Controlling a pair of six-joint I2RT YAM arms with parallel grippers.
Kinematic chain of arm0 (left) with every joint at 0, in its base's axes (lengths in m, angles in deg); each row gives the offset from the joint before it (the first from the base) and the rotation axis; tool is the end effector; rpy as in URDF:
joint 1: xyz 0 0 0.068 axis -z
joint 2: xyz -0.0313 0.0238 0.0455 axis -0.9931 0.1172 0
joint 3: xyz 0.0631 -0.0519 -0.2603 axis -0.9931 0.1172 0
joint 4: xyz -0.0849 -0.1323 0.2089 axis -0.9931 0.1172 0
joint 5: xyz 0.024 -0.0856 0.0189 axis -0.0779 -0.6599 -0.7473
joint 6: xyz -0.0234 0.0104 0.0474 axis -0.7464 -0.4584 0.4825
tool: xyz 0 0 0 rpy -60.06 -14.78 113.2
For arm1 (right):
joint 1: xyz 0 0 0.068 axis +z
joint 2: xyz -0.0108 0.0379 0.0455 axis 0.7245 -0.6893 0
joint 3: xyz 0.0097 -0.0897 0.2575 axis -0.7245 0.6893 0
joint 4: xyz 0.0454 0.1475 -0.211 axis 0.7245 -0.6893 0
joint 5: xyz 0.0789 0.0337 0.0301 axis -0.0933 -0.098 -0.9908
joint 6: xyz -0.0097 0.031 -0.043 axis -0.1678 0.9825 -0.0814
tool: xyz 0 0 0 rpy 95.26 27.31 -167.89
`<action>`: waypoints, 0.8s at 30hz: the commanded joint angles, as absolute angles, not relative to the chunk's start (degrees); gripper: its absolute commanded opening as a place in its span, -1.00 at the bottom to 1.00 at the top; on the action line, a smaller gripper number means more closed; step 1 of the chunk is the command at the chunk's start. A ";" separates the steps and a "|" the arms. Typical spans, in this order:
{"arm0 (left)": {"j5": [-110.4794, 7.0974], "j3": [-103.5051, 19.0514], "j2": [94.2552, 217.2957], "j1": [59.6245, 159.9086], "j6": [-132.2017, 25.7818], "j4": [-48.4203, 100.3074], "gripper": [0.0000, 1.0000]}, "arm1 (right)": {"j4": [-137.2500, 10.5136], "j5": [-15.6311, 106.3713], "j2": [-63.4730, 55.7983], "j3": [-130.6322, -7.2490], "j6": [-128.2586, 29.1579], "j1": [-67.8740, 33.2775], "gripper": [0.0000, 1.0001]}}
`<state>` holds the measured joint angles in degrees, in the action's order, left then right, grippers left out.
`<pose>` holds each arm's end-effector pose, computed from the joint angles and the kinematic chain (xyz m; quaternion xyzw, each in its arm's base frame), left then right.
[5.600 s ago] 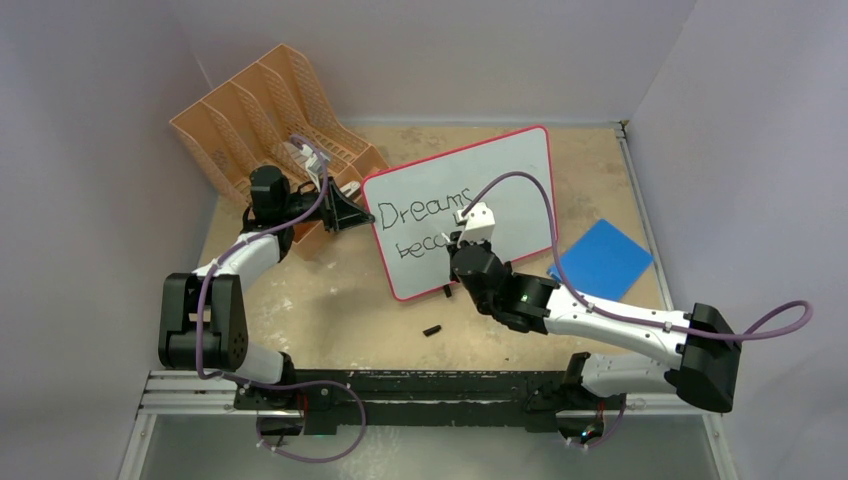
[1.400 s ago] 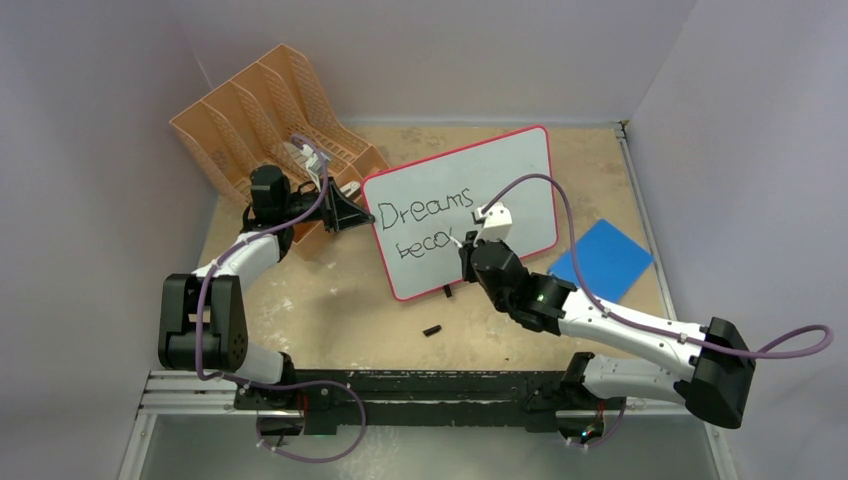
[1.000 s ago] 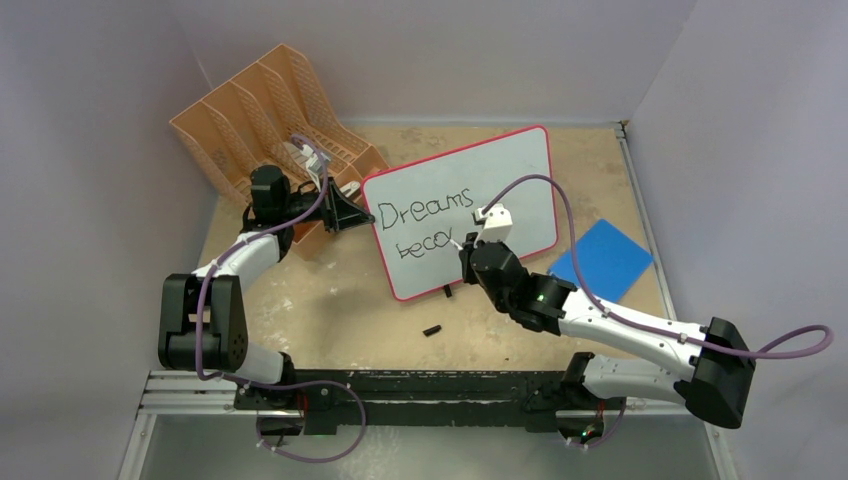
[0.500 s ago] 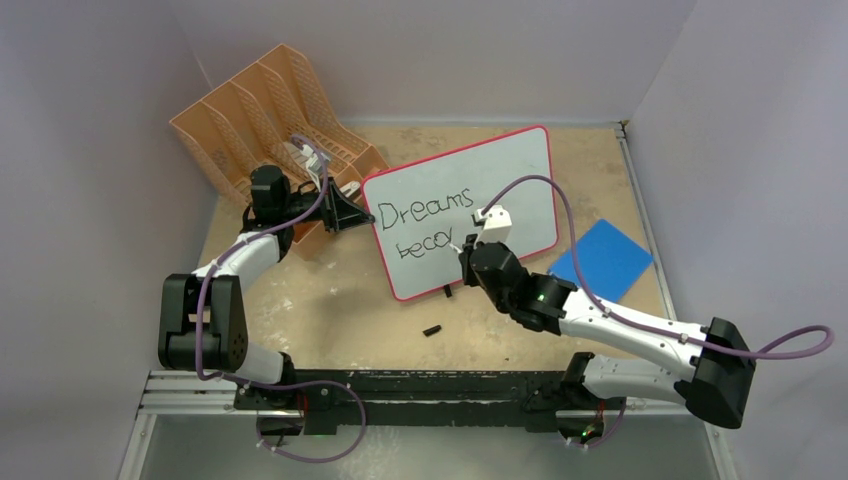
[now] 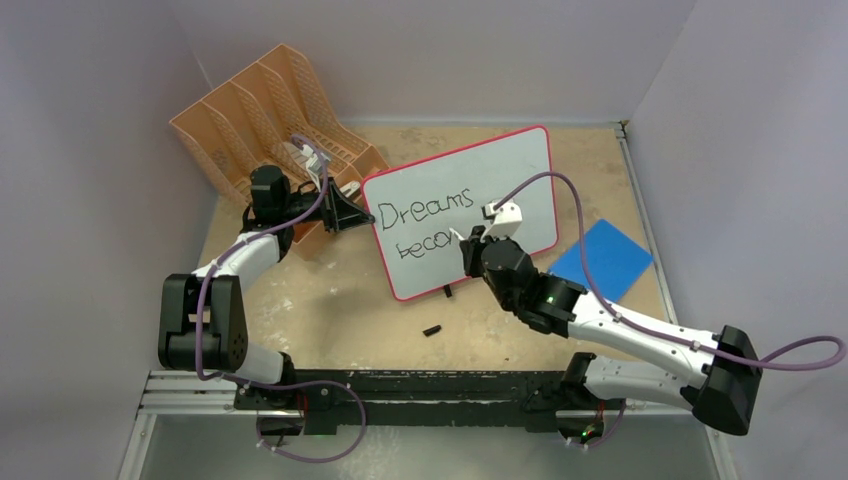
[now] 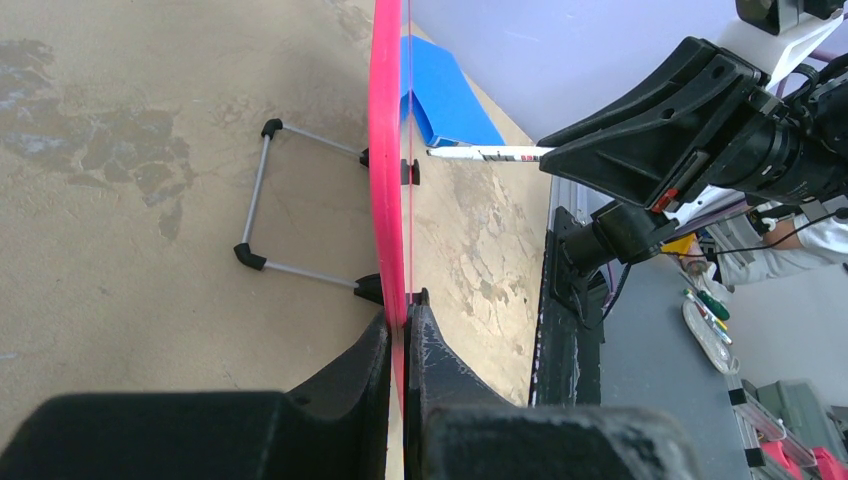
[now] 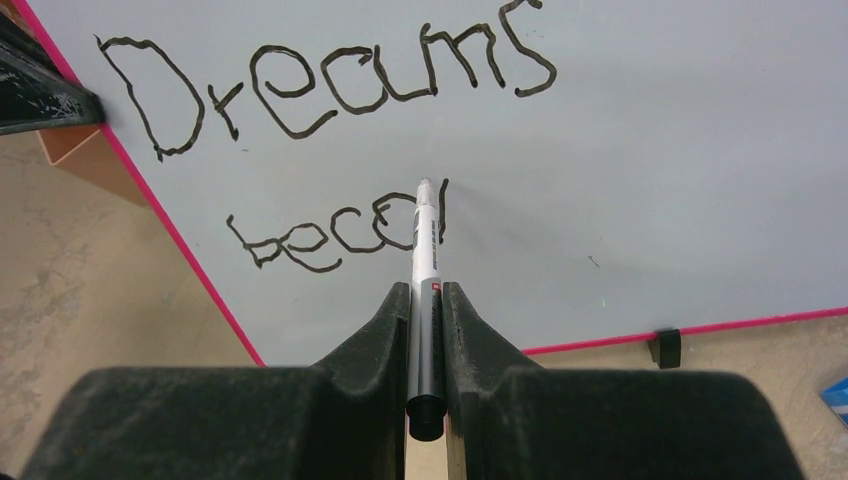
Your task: Write a sentence on the whiteboard
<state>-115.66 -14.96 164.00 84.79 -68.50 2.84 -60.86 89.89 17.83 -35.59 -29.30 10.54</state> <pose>0.3008 -0.0418 0.2497 0.2167 0.6990 -0.5715 0.3712 0.1468 0.1864 0.2991 -0.0088 0.7778 0.1989 0.5962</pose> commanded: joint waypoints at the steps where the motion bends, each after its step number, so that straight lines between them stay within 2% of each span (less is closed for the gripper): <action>1: -116.03 -16.73 162.54 85.03 -66.37 2.21 -1.00 | -57.41 92.36 17.53 -35.54 -30.09 10.35 -1.00; 24: -114.76 -17.01 162.37 84.61 -65.79 3.35 -1.00 | -60.30 90.68 16.55 -35.76 -28.80 10.44 -1.00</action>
